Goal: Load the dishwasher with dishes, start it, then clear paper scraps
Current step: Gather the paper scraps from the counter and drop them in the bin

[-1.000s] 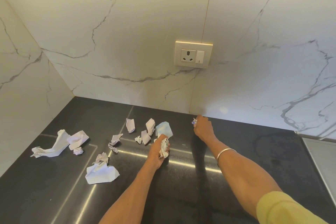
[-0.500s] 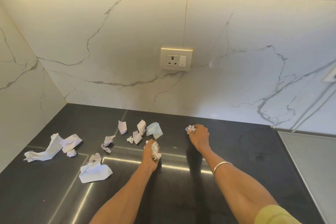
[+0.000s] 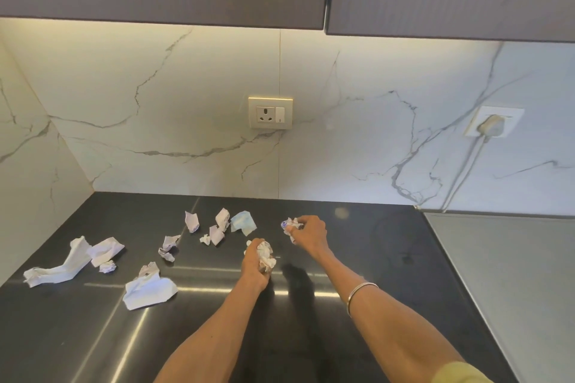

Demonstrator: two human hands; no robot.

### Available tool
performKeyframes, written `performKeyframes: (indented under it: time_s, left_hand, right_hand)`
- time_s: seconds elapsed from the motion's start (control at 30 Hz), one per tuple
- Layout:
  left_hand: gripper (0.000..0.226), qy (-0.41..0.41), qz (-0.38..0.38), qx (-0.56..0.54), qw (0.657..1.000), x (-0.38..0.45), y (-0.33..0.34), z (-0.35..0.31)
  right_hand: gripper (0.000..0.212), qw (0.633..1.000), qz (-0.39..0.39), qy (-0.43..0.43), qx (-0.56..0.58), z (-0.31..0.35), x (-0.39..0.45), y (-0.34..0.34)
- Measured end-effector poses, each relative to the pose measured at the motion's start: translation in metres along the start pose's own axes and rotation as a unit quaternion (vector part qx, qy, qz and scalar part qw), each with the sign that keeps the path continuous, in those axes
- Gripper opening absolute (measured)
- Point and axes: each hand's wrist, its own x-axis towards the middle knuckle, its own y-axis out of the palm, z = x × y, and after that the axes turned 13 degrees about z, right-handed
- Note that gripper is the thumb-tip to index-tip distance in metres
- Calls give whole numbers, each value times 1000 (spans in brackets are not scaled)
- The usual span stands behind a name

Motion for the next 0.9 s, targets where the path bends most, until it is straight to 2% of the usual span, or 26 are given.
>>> performKeyframes:
  time_s: [0.17,0.27,0.37,0.67,0.8,0.9]
  left_hand:
    - [14,-11,37,28,999,-26,-7,9]
    - [18,-15,74,17,997,-45,-12,15]
    - [21,-4,95,5,995,-67,-15,24]
    - [22,7,93,-30,995,-114,-52,65]
    - [26,12,72,-49,996,-138,-57,83]
    - [29,29,60,-66,996,-150,-61,101]
  right_hand:
    - [23,999,33,-10,-3,4,-30,11]
    - [13,999,46,-24,5,1,-54,21]
    - [12,998,47,-24,18,-7,-78,33]
    - [8,994,88,-15,61,-32,-139,52]
    - [14,991,117,-10,64,-46,-158,55]
    - [10,988,138,-12,66,-58,-168,55]
